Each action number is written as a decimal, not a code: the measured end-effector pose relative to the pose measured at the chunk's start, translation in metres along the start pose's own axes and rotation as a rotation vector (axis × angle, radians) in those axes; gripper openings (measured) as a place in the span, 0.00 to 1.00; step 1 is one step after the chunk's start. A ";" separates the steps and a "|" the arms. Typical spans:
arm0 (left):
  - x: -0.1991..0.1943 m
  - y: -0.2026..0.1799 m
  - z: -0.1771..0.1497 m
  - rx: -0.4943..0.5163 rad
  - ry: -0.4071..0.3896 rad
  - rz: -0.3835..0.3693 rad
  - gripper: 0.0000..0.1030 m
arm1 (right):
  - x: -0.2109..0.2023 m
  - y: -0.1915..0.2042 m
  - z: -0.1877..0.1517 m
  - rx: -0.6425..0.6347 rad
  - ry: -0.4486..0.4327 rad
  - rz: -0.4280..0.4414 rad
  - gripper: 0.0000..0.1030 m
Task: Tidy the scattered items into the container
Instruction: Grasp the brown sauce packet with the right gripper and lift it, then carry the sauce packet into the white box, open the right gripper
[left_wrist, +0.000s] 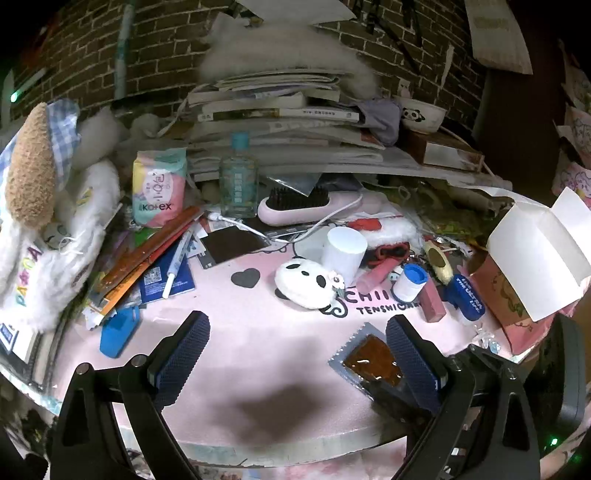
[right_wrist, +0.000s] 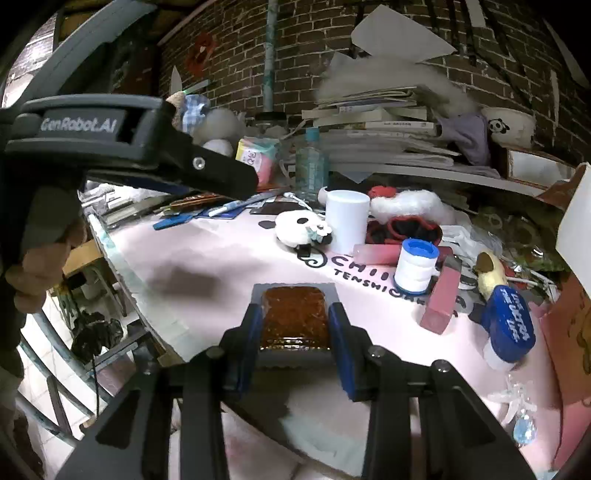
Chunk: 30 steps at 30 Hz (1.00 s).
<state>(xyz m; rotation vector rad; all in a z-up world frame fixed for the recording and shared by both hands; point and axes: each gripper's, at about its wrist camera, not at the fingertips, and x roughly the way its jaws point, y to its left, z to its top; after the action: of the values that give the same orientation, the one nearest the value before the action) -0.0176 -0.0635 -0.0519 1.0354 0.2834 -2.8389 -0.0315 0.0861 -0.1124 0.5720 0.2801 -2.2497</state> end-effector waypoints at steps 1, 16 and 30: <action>0.000 0.001 0.000 -0.001 0.003 0.001 0.93 | 0.001 -0.002 0.001 0.008 0.003 0.010 0.34; 0.008 0.005 -0.004 -0.008 0.028 0.023 0.93 | -0.022 0.002 0.017 -0.056 -0.092 -0.104 0.33; 0.010 -0.002 -0.002 0.007 0.035 -0.003 0.93 | -0.116 -0.037 0.091 -0.061 -0.236 -0.222 0.33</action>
<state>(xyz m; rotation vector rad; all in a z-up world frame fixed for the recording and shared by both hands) -0.0245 -0.0611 -0.0595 1.0882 0.2779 -2.8289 -0.0189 0.1520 0.0240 0.2490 0.3029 -2.4850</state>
